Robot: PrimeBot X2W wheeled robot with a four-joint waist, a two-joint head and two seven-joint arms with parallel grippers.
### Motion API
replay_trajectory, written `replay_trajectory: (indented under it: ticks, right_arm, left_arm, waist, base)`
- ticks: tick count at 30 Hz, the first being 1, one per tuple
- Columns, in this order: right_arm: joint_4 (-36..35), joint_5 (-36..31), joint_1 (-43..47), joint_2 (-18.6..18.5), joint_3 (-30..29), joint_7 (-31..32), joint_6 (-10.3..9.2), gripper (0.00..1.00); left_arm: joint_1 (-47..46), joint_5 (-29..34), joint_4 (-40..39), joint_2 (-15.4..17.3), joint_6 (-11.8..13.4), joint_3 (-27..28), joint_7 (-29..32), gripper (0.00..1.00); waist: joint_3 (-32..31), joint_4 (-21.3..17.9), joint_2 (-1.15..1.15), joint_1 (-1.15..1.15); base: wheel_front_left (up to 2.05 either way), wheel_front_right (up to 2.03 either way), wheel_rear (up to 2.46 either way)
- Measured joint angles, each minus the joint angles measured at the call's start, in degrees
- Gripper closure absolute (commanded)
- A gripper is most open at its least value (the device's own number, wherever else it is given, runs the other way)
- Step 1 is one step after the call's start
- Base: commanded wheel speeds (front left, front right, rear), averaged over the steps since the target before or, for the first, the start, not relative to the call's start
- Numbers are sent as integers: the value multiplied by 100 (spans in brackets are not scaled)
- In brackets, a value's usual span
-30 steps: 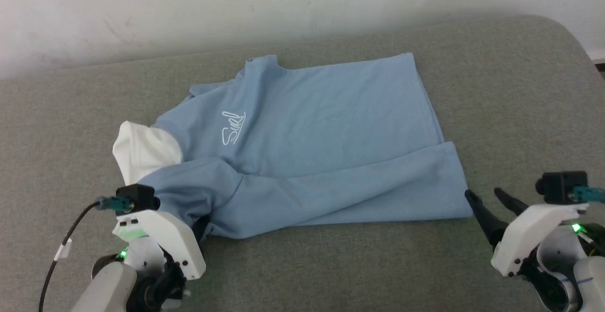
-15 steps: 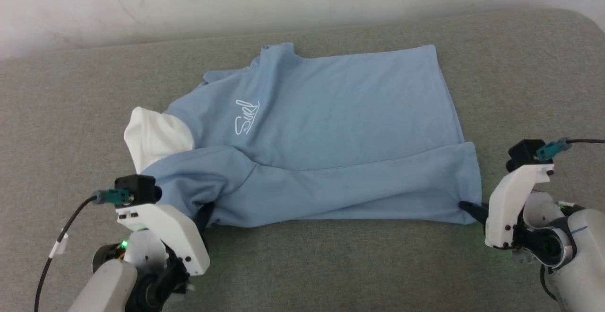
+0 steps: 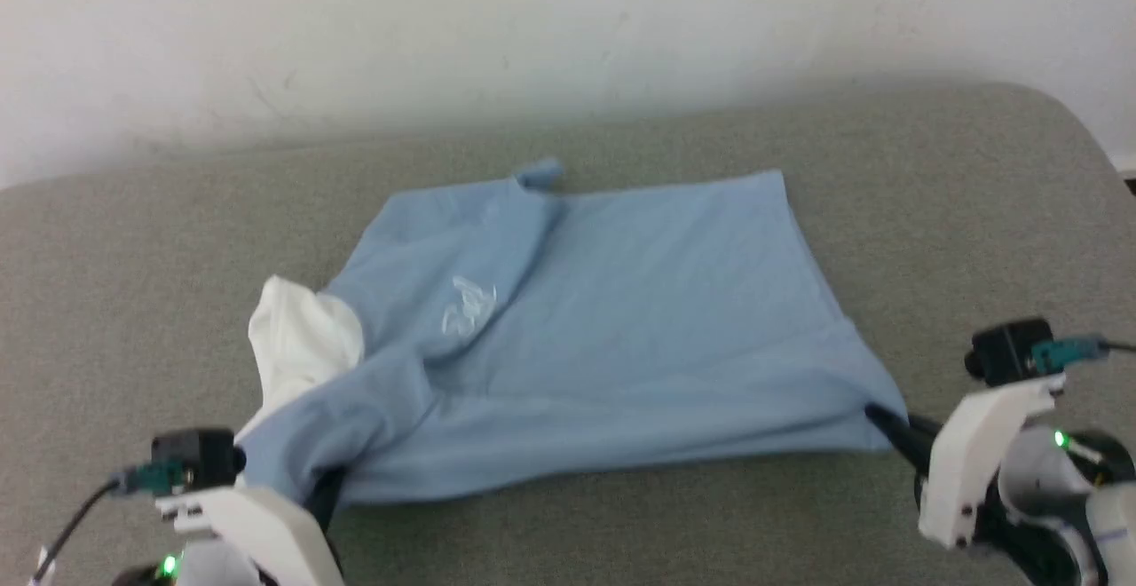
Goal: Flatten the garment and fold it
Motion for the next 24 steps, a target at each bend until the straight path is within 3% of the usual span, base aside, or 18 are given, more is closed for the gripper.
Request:
replay_trajectory:
  ticks: [6,10,11,12,13,14,19,24]
  right_arm:
    - [-700,-212,1170,197,-382,252,5,100]
    - [-767,-367,1749,494,-608,419,5,98]
    - [-743,-370,1859,571,-664,416,5,65]
    - [-708,-415,1944,626,-688,400,5,0]
    - [-664,-488,2008,656,-689,368,4,0]
    - [-612,-483,2052,698,-706,310,-2,0]
    - [-634,-468,2125,814,-669,-314,-3,0]
    - [-1074,-676,2123,858,-738,-1429,-3,0]
  left_arm:
    - [1059,-146,-443,60,394,116,71,100]
    - [1541,-443,-301,-120,481,181,71,100]
    - [1613,-505,-205,-178,481,182,68,100]
    - [1656,-604,-115,-271,480,204,54,95]
    - [1667,-681,20,-352,476,202,57,31]
    - [1667,-693,165,-376,465,164,68,0]
    - [1543,-669,443,-464,269,209,-214,0]
    - [1295,-575,244,-401,201,339,-404,0]
  waist:
    - [-304,-28,0,-1]
    - [-362,-60,0,-1]
    - [-363,-70,0,-1]
    - [-364,-71,0,-1]
    - [-362,-69,0,-1]
    - [-355,-71,0,-1]
    - [-398,-75,0,0]
    - [-476,-92,0,0]
  base:
    - [0,0,0]
    - [0,0,0]
    - [0,0,0]
    - [0,0,0]
    - [0,0,0]
    - [0,0,0]
    - [0,0,0]
    - [0,0,0]
